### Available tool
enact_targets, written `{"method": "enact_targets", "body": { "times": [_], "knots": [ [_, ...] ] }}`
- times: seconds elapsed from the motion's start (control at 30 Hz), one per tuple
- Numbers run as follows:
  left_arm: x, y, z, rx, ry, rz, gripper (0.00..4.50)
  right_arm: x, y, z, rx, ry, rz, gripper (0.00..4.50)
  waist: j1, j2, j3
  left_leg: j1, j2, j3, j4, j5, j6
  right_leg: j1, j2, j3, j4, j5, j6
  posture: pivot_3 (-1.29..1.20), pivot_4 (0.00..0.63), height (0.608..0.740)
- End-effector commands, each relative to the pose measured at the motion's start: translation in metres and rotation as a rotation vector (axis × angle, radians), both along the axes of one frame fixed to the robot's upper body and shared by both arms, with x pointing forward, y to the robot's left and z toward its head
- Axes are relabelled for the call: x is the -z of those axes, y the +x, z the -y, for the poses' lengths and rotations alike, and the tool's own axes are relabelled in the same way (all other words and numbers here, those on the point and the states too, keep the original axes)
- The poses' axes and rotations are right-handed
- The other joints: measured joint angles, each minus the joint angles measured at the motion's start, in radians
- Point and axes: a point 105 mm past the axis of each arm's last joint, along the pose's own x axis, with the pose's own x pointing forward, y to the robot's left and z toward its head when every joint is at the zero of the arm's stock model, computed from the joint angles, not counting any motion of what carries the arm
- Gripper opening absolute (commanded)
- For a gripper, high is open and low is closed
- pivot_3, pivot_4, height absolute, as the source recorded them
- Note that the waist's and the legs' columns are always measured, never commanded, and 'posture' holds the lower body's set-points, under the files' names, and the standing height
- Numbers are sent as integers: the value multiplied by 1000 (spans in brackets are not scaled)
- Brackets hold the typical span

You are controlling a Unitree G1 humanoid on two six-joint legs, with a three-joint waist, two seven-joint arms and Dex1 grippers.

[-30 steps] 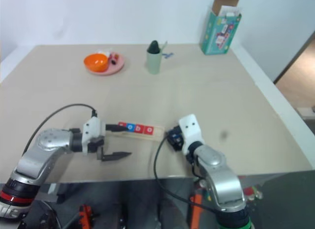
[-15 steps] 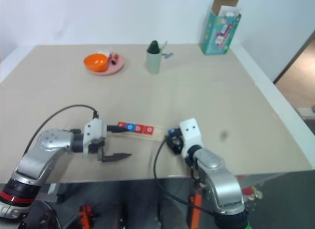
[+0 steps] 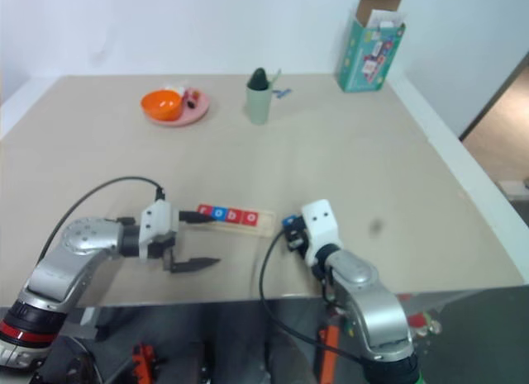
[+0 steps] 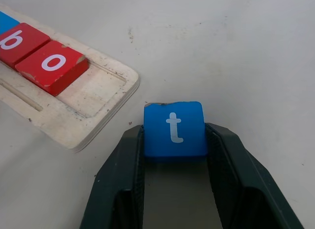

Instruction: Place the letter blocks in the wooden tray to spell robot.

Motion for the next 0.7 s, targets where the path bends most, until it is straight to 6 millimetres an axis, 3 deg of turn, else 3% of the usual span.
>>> {"method": "enact_targets", "body": {
  "times": [0.03,0.3,0.7],
  "knots": [
    [-6,0,-2,0,4,35,4500,-20,-1,2,36,5,58,1195,0,0,0,0,0,0,0,0,0,0,0,0,0,0,0,0,150,740],
    [-4,0,-1,4,6,29,4500,-31,12,-4,120,32,38,1195,-2,0,0,0,0,0,0,0,0,0,0,0,0,0,0,0,150,740],
    [-4,1,-2,-6,16,34,4500,-14,17,-3,157,29,-9,1195,-2,0,0,-1,0,0,-1,0,0,-1,0,0,0,0,0,0,150,740]
  ]
}}
